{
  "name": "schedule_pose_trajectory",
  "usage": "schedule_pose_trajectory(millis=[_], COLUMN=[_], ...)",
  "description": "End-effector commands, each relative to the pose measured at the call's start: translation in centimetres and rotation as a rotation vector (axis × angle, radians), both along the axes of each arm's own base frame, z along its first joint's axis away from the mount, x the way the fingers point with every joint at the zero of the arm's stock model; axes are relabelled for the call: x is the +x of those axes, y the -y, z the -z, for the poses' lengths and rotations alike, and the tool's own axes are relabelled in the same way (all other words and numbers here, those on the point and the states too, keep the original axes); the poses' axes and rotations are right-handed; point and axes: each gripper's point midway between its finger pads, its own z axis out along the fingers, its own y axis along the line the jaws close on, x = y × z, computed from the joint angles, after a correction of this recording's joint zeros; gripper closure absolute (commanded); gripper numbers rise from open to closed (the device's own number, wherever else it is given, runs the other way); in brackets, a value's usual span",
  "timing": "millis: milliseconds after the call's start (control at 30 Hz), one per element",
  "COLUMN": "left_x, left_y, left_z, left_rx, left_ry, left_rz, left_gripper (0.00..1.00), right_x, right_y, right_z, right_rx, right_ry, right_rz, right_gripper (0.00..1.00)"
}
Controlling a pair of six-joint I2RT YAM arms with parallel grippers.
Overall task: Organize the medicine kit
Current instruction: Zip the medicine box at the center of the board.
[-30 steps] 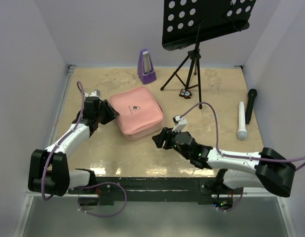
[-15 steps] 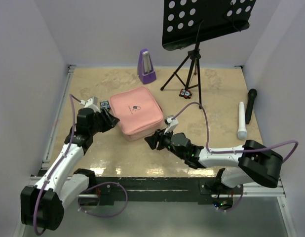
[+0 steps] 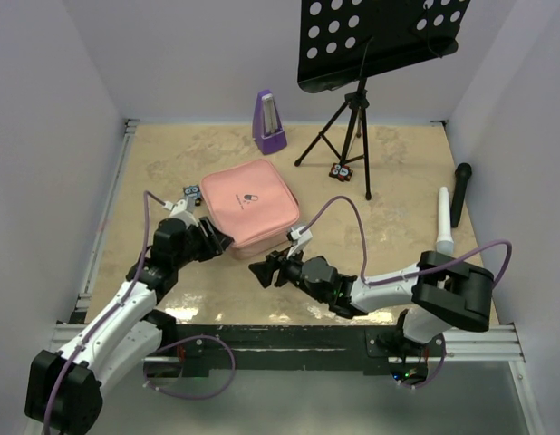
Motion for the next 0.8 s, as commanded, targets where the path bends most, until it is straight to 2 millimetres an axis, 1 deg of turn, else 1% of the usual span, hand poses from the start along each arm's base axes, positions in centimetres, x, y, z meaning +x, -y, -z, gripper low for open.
schedule_pose_trajectory(millis=[0,167,267,333,400,500,600,667,767], left_x=[0.5,-0.8,-1.4,-1.7,-1.9,-1.8,-1.8,-1.7,-1.8], left_y=[0.4,-0.6,-1.1,-1.3,-1.2,-1.1,-0.9,-0.5,0.1], left_z=[-1.0,-0.6,0.0,0.7,1.4,2.1,2.9,3.4,3.6], left_rx=[-0.021,-0.036,-0.04,-0.038,-0.037,-0.032,-0.02,-0.027,-0.056], left_ry=[0.037,0.052,0.045,0.029,0.009,-0.009,-0.038,-0.051,-0.052], left_rz=[0.006,-0.038,-0.066,-0.07,-0.067,-0.061,-0.049,-0.035,-0.017], left_gripper=[0.5,0.58,0.68,0.72,0.8,0.85,0.89,0.89,0.89], right_x=[1.4,1.5,1.8,2.0,2.1,2.4,2.5,2.5,2.4], right_y=[-0.7,-1.0,-1.2,-1.2,-1.0,-0.7,-0.5,-0.5,-0.3], right_z=[-2.0,-1.6,-1.2,-1.4,-1.6,-2.1,-2.4,-2.4,-2.3], right_rx=[0.048,0.047,0.03,0.035,0.033,0.036,0.032,0.032,0.033], right_ry=[0.048,0.041,0.031,0.03,0.031,0.032,0.032,0.029,0.022], right_rz=[0.063,0.059,0.075,0.085,0.098,0.119,0.129,0.13,0.131], right_gripper=[0.35,0.41,0.44,0.46,0.47,0.5,0.53,0.53,0.54])
